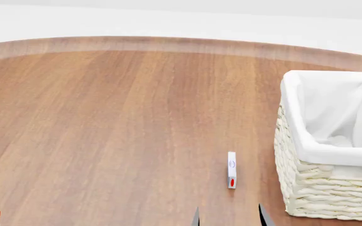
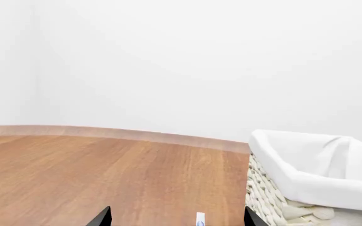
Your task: Pick up the ketchup, and put it in the basket.
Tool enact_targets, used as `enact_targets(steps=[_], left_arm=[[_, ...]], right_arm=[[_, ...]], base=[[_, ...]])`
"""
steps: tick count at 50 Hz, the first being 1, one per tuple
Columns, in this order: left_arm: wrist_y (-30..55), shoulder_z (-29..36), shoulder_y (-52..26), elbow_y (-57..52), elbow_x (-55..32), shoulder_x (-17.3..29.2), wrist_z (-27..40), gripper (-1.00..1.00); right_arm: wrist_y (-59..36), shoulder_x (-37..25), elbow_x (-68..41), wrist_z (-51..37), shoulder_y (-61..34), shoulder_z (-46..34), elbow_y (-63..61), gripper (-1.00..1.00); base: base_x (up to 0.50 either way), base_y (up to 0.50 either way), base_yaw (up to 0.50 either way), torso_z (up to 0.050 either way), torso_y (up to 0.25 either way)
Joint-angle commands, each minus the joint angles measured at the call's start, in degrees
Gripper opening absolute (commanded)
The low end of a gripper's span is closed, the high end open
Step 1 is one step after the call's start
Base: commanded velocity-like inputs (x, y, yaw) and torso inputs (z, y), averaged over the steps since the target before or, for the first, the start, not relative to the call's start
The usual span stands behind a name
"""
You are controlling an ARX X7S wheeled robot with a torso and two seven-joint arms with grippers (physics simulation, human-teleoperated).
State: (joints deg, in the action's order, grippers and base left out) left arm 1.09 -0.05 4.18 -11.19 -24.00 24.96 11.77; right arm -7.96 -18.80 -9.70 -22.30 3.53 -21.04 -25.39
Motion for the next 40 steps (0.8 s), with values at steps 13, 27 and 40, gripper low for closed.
enact_targets(steps=[13, 27, 40], left_arm=[[21.88, 7.12, -21.94, -2.44, -10.34, 2.31, -2.2, -1.0], [24.06, 11.89, -35.56, 8.56, -10.82, 0.9, -10.58, -1.0], [25.67, 18.31, -47.73, 19.51, -11.09, -0.56, -23.74, -1.0]], right_arm=[[0.54, -0.52, 0.01, -0.35, 0.2, -0.31, 0.2, 1.0], [0.69, -0.74, -0.28, -0.51, 0.11, -0.35, 0.37, 1.0], [0.8, -0.82, -0.62, -0.56, -0.16, -0.47, 0.81, 1.0]], base=[[0.0, 0.0, 0.0, 0.0, 0.001], [0.0, 0.0, 0.0, 0.0, 0.0], [0.0, 0.0, 0.0, 0.0, 0.001]])
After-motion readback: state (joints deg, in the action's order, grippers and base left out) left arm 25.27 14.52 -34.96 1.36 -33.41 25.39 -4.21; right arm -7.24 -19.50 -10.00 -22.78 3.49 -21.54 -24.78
